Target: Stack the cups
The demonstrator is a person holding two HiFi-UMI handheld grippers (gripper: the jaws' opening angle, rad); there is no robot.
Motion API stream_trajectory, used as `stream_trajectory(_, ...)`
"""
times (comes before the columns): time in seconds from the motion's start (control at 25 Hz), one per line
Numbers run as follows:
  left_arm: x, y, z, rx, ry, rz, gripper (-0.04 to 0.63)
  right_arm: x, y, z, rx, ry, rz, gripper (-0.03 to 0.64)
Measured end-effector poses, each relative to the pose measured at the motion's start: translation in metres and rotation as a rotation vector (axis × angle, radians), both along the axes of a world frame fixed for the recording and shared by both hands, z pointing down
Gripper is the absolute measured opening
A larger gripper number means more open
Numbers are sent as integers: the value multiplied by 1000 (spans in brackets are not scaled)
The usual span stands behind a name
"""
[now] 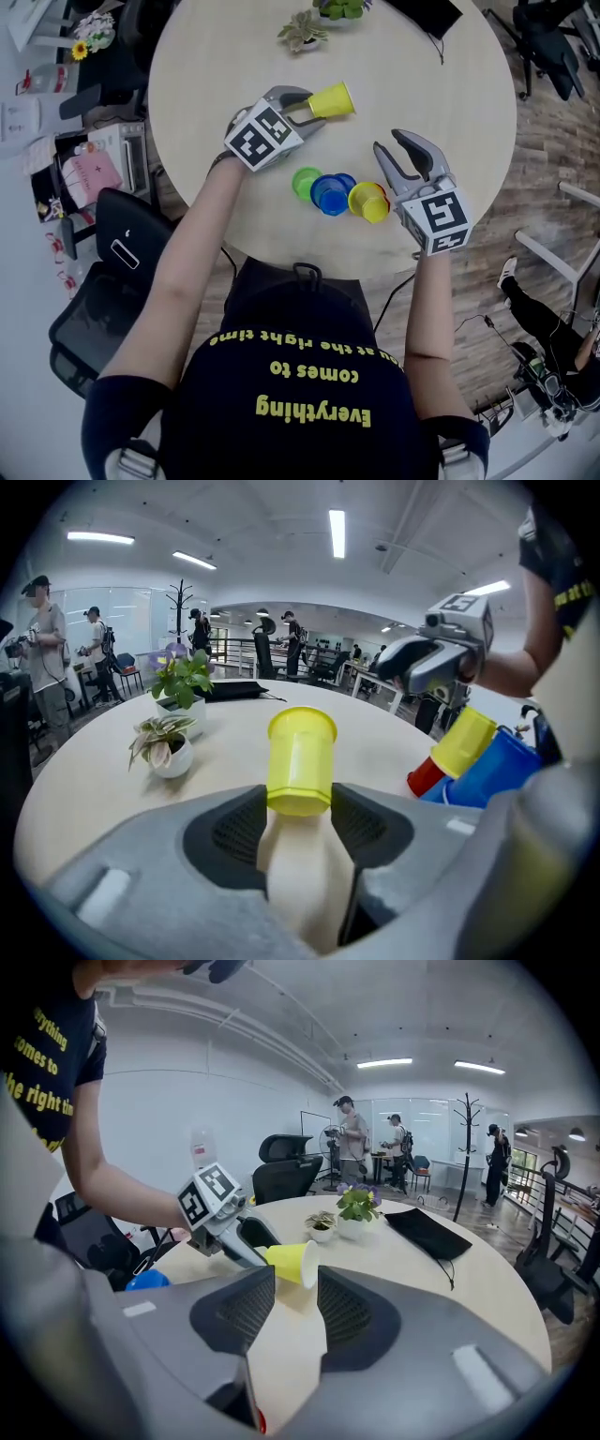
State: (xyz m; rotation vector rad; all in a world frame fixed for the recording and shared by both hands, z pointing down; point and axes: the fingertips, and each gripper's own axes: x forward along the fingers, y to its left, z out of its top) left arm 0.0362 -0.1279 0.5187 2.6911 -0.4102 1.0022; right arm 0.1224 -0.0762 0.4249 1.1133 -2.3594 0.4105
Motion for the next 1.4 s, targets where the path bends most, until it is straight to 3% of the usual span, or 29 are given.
stream_trajectory(0.2, 2, 19, -9, 0, -18, 36, 219, -20, -31, 8, 22, 9, -50, 153)
stream_trajectory(0.36, 5, 30, -11, 7, -34, 47, 221, -33, -40, 30, -22, 34, -76, 147)
stream_trajectory(0.56, 7, 37, -14, -11, -5, 23, 221, -30, -37, 57, -83, 63, -72, 118)
stream_trajectory(0.92, 28, 44, -13, -38, 52, -3, 221, -25, -16, 98, -179, 146, -136, 129)
stream_trajectory(1.12, 38, 46, -15, -53, 78, -2, 221, -18, -11, 88, -177, 95, -123, 147)
stream_trajectory(1.4, 47, 59, -20, -67, 105, 23, 221, -29, 2, 64, -163, 37, -238, 176)
